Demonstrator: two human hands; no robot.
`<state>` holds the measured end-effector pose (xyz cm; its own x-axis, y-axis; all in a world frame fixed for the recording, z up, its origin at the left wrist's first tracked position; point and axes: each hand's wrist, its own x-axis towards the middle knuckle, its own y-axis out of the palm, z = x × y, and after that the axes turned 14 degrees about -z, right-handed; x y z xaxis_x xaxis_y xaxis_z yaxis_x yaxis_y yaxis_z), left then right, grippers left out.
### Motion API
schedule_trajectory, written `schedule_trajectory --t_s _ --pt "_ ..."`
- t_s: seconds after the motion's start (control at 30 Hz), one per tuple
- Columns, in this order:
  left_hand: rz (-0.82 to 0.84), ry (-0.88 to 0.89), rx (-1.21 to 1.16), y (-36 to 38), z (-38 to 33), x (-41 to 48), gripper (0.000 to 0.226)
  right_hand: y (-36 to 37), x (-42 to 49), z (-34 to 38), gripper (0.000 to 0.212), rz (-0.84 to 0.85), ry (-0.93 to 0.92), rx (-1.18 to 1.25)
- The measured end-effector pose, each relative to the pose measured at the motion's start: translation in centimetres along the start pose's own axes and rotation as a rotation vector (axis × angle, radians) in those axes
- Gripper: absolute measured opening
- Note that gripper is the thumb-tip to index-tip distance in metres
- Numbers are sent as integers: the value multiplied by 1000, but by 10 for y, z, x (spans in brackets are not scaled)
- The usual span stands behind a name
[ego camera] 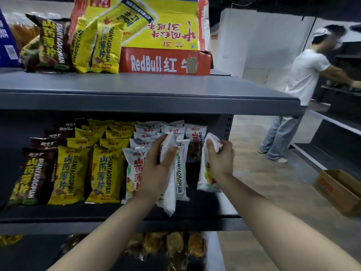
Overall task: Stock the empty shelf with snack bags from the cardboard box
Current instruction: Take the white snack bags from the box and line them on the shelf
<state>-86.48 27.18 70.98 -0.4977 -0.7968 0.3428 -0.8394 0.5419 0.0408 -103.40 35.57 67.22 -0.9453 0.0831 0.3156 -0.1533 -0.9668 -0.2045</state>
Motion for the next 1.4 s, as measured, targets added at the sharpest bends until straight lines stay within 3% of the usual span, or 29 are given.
schedule_trajectory --t_s 0.17,0.37,0.47,0.73,0.93,1.1,1.17,1.4 --pt "-102 102 81 -6 11 20 52 38 22 -6 63 -88 -146 -234" --pt "-165 233 227 -7 16 38 53 80 33 -23 72 -94 -225 -388" --pt "-184 270 288 -4 15 44 47 96 40 -30 68 -92 -241 -385" --pt "-193 276 271 -13 23 52 55 123 43 -33 64 -203 -226 -254" --pt "-206 266 216 -19 27 51 53 109 38 -45 78 -26 -344 -304" --pt "-178 279 221 -28 32 46 50 75 42 -68 92 77 -879 -692" --pt "-168 286 227 -30 34 43 51 70 47 -76 98 144 -1001 -829" --pt "-165 290 258 -28 39 40 44 83 51 -69 80 321 -956 -1017"
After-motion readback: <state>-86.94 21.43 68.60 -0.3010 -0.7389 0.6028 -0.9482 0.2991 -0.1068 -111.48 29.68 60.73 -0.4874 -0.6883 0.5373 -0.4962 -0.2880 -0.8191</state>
